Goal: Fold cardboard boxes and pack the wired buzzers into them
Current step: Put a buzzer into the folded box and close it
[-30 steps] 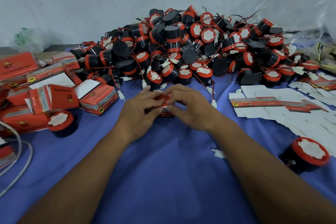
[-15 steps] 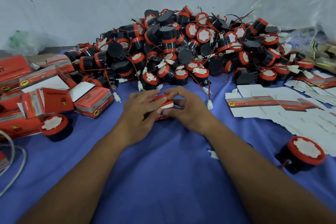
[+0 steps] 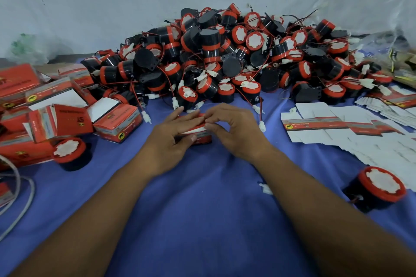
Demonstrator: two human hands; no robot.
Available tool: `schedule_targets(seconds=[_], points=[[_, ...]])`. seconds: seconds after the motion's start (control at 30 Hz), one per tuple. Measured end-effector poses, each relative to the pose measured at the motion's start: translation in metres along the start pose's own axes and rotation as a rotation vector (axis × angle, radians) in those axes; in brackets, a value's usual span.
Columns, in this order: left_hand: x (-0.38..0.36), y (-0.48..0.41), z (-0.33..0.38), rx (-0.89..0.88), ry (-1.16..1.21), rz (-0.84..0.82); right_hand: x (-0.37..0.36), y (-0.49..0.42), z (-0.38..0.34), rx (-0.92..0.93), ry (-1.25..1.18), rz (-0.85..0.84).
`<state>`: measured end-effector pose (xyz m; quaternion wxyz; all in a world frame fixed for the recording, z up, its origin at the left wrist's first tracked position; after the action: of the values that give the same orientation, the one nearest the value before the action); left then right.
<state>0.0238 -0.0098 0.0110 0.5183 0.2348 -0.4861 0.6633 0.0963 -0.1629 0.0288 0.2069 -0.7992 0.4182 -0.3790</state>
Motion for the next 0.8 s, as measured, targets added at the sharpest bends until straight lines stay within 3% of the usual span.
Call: schedule_targets(seconds=[0.23, 0.57, 0.63, 0.73, 0.8], points=[[-0.004, -0.003, -0.008, 0.091, 0.021, -0.035, -0.008, -0.001, -0.004, 0.06, -0.002, -0.171], [-0.005, -0.002, -0.007, 0.056, -0.026, -0.011, -0.014, 0.004, 0.008, -0.004, -0.023, -0.222], [-0.003, 0.0, -0.007, 0.054, -0.034, 0.011, -0.014, 0.007, 0.017, -0.101, -0.121, -0.134], [0.001, 0.003, -0.009, 0.039, 0.002, 0.019, -0.007, 0.01, 0.031, -0.347, -0.455, 0.061], [0.002, 0.004, -0.012, 0.058, 0.025, 0.041, -0.005, 0.01, 0.036, -0.433, -0.596, 0.059]])
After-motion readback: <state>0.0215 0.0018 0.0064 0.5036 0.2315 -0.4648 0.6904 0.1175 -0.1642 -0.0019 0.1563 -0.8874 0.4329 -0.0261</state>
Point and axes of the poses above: each hand's wrist, its own y-axis away from the middle knuckle, its own x-axis out of the back of the hand, z = x × y, the point moved 5 cm from there along -y, towards the middle knuckle, and after that the axes turned 15 degrees about -y, right-handed, at the moved point
